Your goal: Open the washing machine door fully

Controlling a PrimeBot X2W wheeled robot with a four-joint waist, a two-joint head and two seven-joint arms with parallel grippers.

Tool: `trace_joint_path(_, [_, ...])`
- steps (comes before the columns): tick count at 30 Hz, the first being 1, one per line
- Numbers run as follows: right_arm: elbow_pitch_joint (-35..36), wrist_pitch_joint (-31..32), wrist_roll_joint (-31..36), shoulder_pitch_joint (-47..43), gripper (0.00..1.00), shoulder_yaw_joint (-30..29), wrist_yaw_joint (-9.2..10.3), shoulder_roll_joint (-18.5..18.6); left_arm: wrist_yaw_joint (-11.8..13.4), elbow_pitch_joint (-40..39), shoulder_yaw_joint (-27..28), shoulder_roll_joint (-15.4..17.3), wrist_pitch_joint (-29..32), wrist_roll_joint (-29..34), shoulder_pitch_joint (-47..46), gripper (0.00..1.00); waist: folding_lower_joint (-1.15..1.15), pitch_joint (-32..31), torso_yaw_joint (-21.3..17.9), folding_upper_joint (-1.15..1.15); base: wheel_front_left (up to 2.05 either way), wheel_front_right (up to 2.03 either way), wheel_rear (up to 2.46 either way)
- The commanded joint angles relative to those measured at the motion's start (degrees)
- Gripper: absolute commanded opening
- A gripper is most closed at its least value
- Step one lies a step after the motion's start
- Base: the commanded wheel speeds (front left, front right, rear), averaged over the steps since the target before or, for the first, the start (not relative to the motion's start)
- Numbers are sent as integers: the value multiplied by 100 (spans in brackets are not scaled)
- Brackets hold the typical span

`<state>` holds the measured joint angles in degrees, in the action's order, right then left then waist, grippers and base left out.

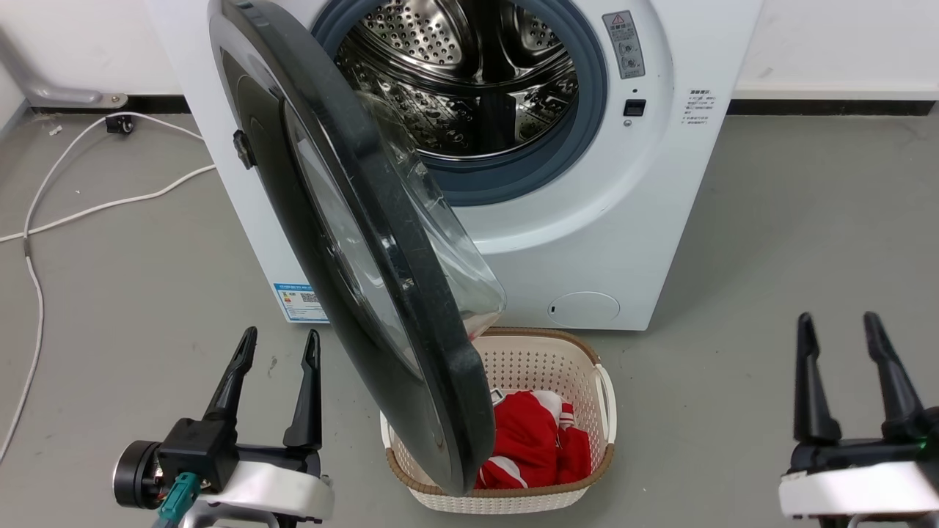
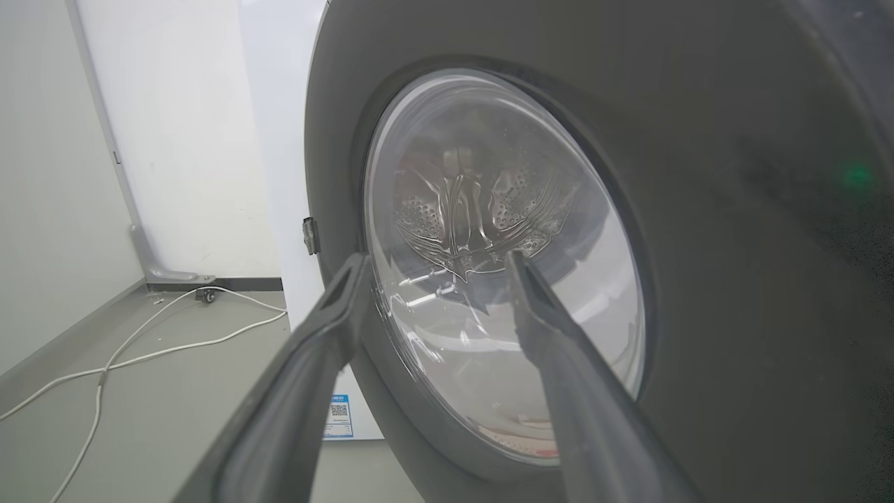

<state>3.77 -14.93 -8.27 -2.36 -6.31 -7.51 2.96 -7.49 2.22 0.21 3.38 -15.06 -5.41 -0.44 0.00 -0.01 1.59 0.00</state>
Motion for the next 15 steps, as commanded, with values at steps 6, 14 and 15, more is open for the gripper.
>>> trace_joint_path(6, [214, -17, 412, -433, 100, 236, 4, -12, 0, -10, -27, 34, -16, 49, -65, 100, 0, 15, -3, 0, 0, 0, 0])
trace_joint_path(14, [39, -25, 244, -490, 100, 255, 4, -13, 0, -5, -23, 46, -16, 67, -34, 100, 0, 13, -15, 0, 0, 0, 0])
trace_joint_path(15, [41, -26, 242, -470, 100, 258, 4, -13, 0, -6, -23, 46, -16, 68, -33, 100, 0, 15, -15, 0, 0, 0, 0])
